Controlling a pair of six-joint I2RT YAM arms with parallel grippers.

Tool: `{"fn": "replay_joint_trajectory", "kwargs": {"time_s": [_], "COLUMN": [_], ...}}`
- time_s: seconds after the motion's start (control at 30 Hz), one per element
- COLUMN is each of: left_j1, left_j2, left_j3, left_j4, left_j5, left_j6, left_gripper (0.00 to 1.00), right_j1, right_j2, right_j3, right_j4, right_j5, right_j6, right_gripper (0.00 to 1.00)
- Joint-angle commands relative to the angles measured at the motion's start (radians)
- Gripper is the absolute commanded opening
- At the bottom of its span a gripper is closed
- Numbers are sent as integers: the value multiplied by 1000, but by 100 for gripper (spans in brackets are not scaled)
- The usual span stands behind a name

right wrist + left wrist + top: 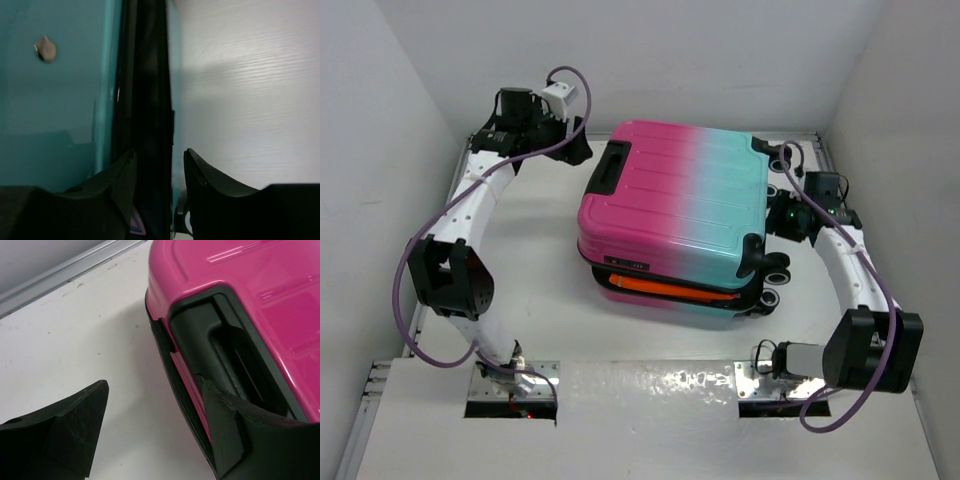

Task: Pack the luggage

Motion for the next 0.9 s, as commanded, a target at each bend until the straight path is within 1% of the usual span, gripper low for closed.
{"fn": "replay_joint_trajectory", "kwargs": {"time_s": [0.0,0.03,0.07,0.13,0.27,0.3,0.4,0.43,0.47,0.5,0.53,0.57,0.63,0.67,0.7,0.73,0.77,0.8,0.83,0.87], "left_j1": [1,2,1,1,1,1,-1,-1,-1,1,2,7,27,39,71,86,100,126,128,154], "left_j2": [-81,-81,-77,-81,-118,-126,-138,-138,-143,-144,-147,-152,-153,-156,-161,-172,-181,-187,-193,-193], "left_j3": [-15,-21,-26,-59,-145,-162,-202,-201,-196,-187,-153,-127,-20,15,78,103,135,143,152,158], "left_j4": [18,4,-22,-31,8,16,22,18,6,0,-20,-37,-94,-103,-108,-102,-90,-74,-45,-36], "left_j5": [67,72,85,99,119,119,111,113,115,113,108,102,101,102,108,119,119,118,93,70], "left_j6": [41,41,36,12,-34,-33,-37,-37,-41,-39,-33,-25,-10,-17,-25,-42,-54,-68,-94,-105], "left_gripper": [73,74,74,73,73,74,73,73,73,73,74,78,82,84,84,84,85,86,86,86], "right_j1": [0,0,-2,-2,0,-2,-2,-2,0,1,0,5,27,41,58,96,110,141,168,175], "right_j2": [2,17,30,62,135,149,210,230,287,324,367,460,557,647,689,729,816,867,919,968], "right_j3": [-52,-56,-57,-80,-100,-114,-137,-132,-122,-74,-38,63,191,327,399,474,651,755,955,1042], "right_j4": [171,166,163,195,270,290,395,415,453,465,475,481,501,505,504,443,400,362,288,251], "right_j5": [-193,-191,-128,-84,-81,-90,-139,-156,-174,-223,-254,-282,-410,-476,-565,-590,-616,-644,-686,-673], "right_j6": [-33,-18,-9,-1,31,40,57,62,62,60,56,50,-11,-44,-129,-180,-259,-277,-283,-282], "right_gripper": [43,43,41,39,37,33,29,25,21,17,5,0,0,0,0,0,0,0,0,9]}}
